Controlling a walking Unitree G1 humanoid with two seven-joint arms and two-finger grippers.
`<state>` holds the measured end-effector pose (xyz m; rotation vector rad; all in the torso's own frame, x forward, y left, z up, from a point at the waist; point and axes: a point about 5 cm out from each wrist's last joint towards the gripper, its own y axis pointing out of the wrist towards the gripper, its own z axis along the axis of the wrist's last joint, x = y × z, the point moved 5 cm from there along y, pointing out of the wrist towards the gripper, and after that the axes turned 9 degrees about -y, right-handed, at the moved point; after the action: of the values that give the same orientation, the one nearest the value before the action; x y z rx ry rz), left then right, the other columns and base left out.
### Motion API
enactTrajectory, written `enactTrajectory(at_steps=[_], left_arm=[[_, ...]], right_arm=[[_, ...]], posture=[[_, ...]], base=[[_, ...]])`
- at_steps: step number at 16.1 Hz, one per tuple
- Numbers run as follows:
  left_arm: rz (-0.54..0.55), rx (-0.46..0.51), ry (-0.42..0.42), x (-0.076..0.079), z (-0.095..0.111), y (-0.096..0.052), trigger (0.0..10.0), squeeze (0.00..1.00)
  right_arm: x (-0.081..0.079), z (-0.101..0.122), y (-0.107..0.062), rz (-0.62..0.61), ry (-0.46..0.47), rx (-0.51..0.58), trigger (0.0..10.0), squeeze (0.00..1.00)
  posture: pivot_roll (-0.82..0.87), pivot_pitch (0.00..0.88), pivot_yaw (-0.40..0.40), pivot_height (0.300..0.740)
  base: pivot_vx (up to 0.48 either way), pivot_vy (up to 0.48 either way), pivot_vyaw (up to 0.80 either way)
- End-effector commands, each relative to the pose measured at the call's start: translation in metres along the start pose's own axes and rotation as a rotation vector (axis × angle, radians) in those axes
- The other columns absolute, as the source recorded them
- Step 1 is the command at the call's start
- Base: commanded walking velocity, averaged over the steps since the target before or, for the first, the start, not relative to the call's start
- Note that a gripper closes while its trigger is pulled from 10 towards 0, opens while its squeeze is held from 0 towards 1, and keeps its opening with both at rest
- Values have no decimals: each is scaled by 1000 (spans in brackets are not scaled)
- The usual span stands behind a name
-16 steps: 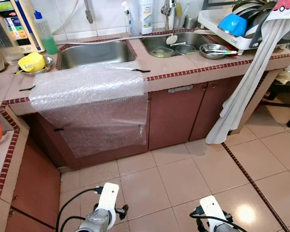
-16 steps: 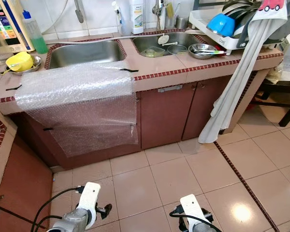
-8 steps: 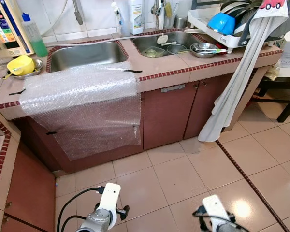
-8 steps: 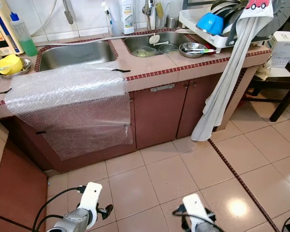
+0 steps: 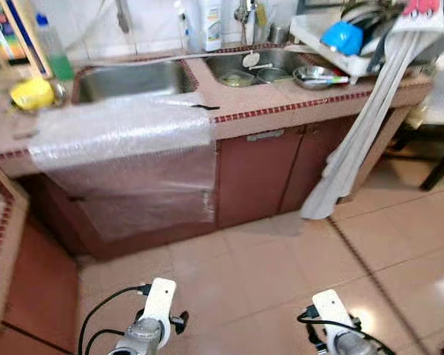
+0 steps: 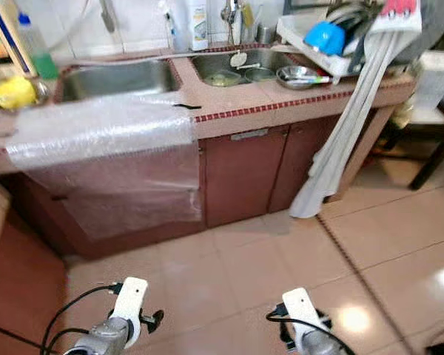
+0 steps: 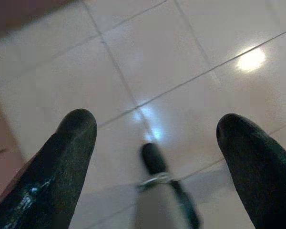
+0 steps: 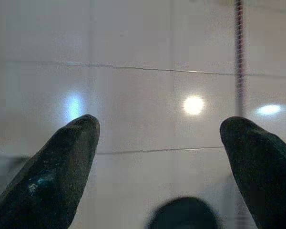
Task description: Kitchen organization
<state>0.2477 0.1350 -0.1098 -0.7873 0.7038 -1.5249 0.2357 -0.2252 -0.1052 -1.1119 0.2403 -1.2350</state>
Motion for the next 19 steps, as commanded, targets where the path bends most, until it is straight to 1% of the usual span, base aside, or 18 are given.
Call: enactTrajectory(at_steps=[1, 3, 5, 7, 8, 9, 11, 12, 13, 14, 15, 16, 17, 18, 19], left_arm=[[14, -12, -32, 3, -8, 0, 10000, 0], [20, -26, -70, 8, -17, -1, 10000, 0], [22, -36, -86, 11, -24, -2, 10000, 0], [25, -40, -87, 10, -28, -2, 10000, 0], [26, -38, -70, 8, -28, -2, 10000, 0], [26, -35, -31, 5, -27, -3, 10000, 0], [25, -29, 12, 1, -25, -3, 10000, 0], [20, -17, 35, -2, -20, -3, 10000, 0], [5, 8, 39, -3, -12, -2, 10000, 0], [-3, 13, 40, -3, -10, -2, 10000, 0], [0, 14, 52, -6, -10, -2, 10000, 0], [16, 8, 52, -11, -11, -3, 10000, 0], [35, 4, 42, -17, -13, -4, 10000, 0], [67, 28, 23, -26, -12, -5, 10000, 0], [62, 58, 11, -28, -6, -6, 10000, 0]], right_arm=[[10, 6, 1, 0, -55, 16, 10000, 0], [19, 9, 1, -1, -83, 24, 10000, 0], [20, 13, 1, 17, -117, 34, 10000, 0], [15, 17, 2, 31, -123, 42, 10000, 0], [12, 19, 2, 34, -121, 47, 10000, 0], [4, 21, 3, 42, -100, 52, 10000, 0], [-3, 20, 3, 43, -62, 54, 10000, 0], [-6, 19, 2, 35, 9, 57, 10000, 0], [-10, 23, 2, 35, 78, 79, 10000, 0], [-12, 23, 2, 37, 90, 85, 10000, 0], [-19, 18, 1, 57, 96, 78, 10000, 0], [-24, 13, 0, 70, 76, 63, 10000, 0], [-26, 10, 0, 77, 67, 55, 10000, 0], [-24, 9, -1, 76, 102, 68, 10000, 0], [-20, 13, -1, 66, 138, 88, 10000, 0]], posture=[[-106, 0, -75, 740], [-93, 0, -132, 740], [-83, 0, -150, 740], [-77, 0, -140, 740], [-76, 0, -117, 740], [-77, 0, -87, 740], [-80, 0, -41, 740], [-83, 0, -20, 740], [-83, 0, -1, 740], [-81, 0, 2, 740], [-70, 0, 7, 740], [-64, 0, 10, 740], [-61, 0, 12, 740], [-59, 0, 17, 740], [-58, 0, 25, 740]], base=[[0, 0, 0], [0, 0, 0], [0, 0, 0], [0, 0, 0], [0, 0, 0], [0, 0, 0], [0, 0, 0], [0, 0, 0], [0, 0, 0], [0, 0, 0], [0, 0, 0], [0, 0, 0], [0, 0, 0], [0, 0, 0], [0, 0, 0]])
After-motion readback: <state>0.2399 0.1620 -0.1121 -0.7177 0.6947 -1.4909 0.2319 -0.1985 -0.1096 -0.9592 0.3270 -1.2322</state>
